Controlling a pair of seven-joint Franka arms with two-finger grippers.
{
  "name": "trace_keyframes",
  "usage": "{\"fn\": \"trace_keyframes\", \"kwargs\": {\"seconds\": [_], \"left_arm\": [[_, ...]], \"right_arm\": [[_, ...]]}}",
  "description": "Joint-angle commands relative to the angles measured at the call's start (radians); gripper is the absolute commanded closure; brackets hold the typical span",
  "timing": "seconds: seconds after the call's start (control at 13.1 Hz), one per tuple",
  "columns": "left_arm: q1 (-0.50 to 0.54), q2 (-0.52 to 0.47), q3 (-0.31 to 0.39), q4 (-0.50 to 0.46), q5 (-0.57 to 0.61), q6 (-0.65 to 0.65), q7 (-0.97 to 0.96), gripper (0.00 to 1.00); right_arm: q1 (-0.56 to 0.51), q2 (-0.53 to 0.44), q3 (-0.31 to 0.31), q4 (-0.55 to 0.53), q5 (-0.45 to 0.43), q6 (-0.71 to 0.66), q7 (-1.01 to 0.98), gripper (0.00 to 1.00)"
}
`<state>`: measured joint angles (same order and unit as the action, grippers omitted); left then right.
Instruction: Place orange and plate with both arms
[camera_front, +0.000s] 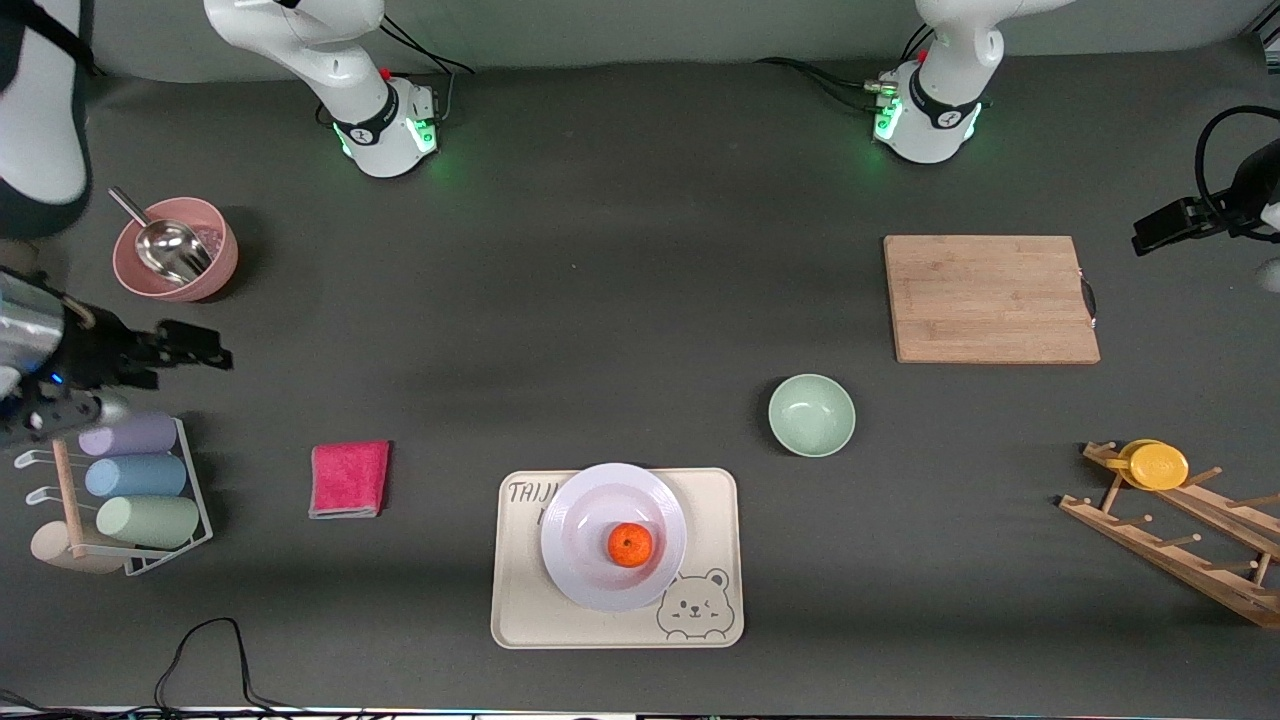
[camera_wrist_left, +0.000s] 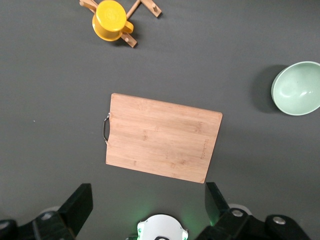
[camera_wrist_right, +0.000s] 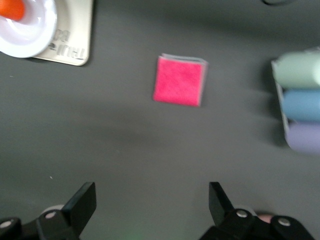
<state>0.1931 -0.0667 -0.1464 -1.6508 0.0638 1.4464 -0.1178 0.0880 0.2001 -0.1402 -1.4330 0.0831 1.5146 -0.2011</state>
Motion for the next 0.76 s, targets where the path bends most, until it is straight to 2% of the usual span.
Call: {"fn": "trace_keyframes", "kwargs": {"seconds": [0.0, 0.23, 0.69], "left_arm": [[0.002, -0.002, -0.002, 0.049, -0.025, -0.034, 0.006, 0.00], [0.003, 0.004, -0.001, 0.063, -0.029, -0.038, 0.021, 0.00], [-0.008, 0.001, -0.009, 0.063, -0.027, -0.006, 0.027, 0.00]], "right_arm": [[-0.023, -0.126, 0.011, -0.122, -0.054, -0.006, 0.077, 0.00], [-0.025, -0.146, 0.011, -0.115, -0.106, -0.011, 0.094, 0.00], [-0.020, -0.142, 0.008, -0.116, -0.108, 0.010, 0.098, 0.00]]}}
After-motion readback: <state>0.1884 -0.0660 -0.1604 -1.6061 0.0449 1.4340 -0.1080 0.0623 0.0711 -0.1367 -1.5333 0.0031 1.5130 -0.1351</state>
